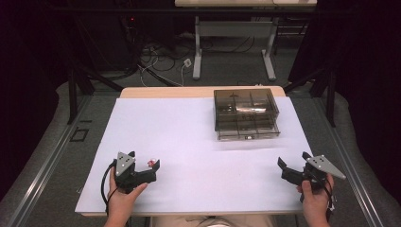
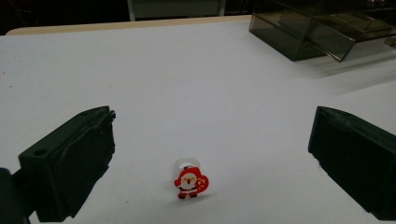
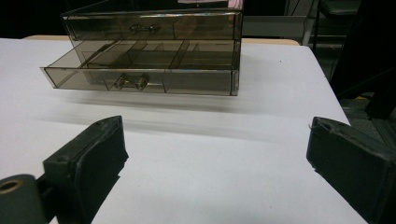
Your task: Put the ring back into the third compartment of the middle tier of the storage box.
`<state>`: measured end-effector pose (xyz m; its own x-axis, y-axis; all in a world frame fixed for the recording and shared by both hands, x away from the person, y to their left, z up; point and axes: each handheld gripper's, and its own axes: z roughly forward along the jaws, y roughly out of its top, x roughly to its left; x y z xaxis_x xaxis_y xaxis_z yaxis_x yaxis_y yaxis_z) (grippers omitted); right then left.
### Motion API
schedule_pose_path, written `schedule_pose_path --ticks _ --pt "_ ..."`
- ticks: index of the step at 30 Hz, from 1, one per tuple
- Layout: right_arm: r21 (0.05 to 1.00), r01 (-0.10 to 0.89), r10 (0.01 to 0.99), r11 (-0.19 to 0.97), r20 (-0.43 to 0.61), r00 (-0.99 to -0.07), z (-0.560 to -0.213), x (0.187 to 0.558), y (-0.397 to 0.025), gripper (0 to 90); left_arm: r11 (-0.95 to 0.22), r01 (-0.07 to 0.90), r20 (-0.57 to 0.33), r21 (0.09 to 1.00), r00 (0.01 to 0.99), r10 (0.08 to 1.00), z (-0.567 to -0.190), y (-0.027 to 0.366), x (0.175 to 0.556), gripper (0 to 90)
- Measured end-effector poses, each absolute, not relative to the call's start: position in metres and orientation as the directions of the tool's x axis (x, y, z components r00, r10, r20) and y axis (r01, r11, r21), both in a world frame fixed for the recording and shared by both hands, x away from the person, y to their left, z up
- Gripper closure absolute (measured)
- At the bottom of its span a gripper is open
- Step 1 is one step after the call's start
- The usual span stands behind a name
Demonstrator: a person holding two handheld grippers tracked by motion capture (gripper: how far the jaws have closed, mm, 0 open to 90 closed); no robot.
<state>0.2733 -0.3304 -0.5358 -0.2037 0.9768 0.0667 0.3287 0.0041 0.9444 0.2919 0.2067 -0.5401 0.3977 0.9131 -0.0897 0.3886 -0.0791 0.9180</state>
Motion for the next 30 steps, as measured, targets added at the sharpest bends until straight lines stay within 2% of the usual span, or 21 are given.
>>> schedule_pose_path --ticks 22,30 --pt "0.944 0.33 0.975 0.024 0.05 -0.214 -0.538 0.273 -0.327 5.3 -0.072 0.407 -0.085 0.91 0.354 0.931 -0.547 0.208 0.304 5.7" --pt "0.941 0.339 0.975 0.017 0.06 -0.215 -0.539 0.274 -0.327 5.9 -0.05 0.463 -0.123 0.885 0.336 0.934 -0.551 0.21 0.31 15.3"
